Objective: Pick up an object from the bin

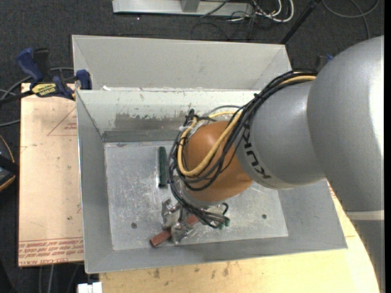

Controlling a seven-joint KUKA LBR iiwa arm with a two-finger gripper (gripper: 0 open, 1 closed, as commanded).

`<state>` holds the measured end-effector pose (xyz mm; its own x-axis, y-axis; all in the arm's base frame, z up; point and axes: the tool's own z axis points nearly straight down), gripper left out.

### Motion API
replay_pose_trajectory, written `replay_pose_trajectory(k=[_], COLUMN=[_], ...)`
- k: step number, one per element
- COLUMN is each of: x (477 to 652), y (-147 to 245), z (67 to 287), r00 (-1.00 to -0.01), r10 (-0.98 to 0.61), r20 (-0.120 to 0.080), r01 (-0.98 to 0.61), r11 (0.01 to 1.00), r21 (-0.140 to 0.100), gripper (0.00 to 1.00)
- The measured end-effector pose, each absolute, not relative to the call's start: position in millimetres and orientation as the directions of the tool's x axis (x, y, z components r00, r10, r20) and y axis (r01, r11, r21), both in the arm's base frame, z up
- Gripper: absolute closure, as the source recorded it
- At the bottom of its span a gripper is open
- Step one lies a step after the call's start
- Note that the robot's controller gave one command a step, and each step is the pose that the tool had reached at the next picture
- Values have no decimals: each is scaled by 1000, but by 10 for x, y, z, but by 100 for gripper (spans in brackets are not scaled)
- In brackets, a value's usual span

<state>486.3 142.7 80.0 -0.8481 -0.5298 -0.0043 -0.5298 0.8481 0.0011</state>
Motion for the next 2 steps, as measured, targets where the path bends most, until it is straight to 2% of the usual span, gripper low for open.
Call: replay_pose_trajectory(k=[1, 2], x=[4863, 5068], y=[1427, 1338], z=[800, 2302], r00=[-848, -844], r10=[-530, -536], r20=[-4, -3], r01=[-530, -536], r11=[848, 844], r21=[1, 0], gripper=[100, 100])
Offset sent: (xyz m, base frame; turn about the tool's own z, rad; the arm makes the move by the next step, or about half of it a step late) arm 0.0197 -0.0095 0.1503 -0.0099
